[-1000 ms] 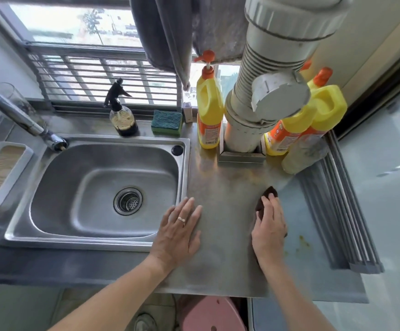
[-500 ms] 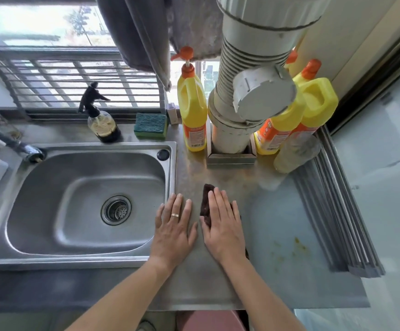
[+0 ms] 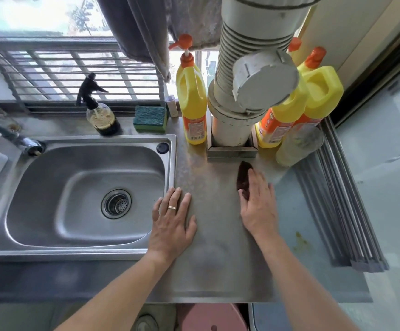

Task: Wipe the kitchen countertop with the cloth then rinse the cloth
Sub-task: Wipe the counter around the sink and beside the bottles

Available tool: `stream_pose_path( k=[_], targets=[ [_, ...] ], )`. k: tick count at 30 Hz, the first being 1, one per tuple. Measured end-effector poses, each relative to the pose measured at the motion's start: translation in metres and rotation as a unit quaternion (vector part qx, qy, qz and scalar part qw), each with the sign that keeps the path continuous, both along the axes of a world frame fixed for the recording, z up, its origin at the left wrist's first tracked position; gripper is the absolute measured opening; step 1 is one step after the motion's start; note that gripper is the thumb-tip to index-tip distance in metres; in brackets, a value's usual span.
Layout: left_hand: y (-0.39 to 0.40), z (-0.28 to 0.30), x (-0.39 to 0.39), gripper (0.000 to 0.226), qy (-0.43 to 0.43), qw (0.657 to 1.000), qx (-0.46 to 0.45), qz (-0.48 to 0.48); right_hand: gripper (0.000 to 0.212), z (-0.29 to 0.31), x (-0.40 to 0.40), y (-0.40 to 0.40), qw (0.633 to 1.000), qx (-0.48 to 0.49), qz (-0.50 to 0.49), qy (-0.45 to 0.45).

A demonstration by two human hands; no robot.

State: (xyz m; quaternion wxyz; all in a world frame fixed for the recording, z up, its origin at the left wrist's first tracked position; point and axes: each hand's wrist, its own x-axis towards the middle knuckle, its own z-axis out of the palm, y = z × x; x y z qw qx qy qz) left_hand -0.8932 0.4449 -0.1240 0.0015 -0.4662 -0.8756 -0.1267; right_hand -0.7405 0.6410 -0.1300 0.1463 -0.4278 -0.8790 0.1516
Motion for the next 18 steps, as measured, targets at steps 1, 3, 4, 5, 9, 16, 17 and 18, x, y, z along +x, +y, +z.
stream_pose_path(
  k=[1,3,4,5,9,16,17,18],
  targets=[
    [0.000,0.000,0.000,0.058,-0.002,1.000,0.000,0.001,0.063,0.001,0.012,0.003,1.000,-0.006,-0.014,0.015],
    [0.000,0.002,0.000,0.058,-0.004,1.000,0.000,0.001,0.060,0.003,0.033,0.008,0.998,-0.020,-0.055,0.039],
    [0.000,0.002,0.000,0.058,-0.004,1.000,-0.001,0.000,0.059,0.004,0.042,0.008,0.995,-0.030,-0.085,0.046],
    [0.000,0.003,0.001,0.058,-0.003,1.000,-0.002,-0.001,0.058,0.007,0.049,0.006,0.991,-0.038,-0.115,0.055],
    [-0.002,0.013,0.006,0.056,0.028,0.999,-0.017,-0.002,0.056,0.025,0.057,-0.031,0.985,0.016,-0.128,0.112],
    [0.007,0.014,0.059,0.048,-0.032,0.997,-0.006,-0.073,0.063,0.008,0.032,-0.099,0.995,-0.022,0.097,0.003],
    [0.009,0.010,0.064,0.047,-0.039,0.997,-0.012,-0.069,0.061,0.006,0.034,-0.092,0.994,-0.023,0.104,0.002],
    [0.009,0.007,0.067,0.047,-0.043,0.997,-0.017,-0.061,0.059,0.004,0.037,-0.084,0.993,-0.021,0.118,0.002]
  ],
)
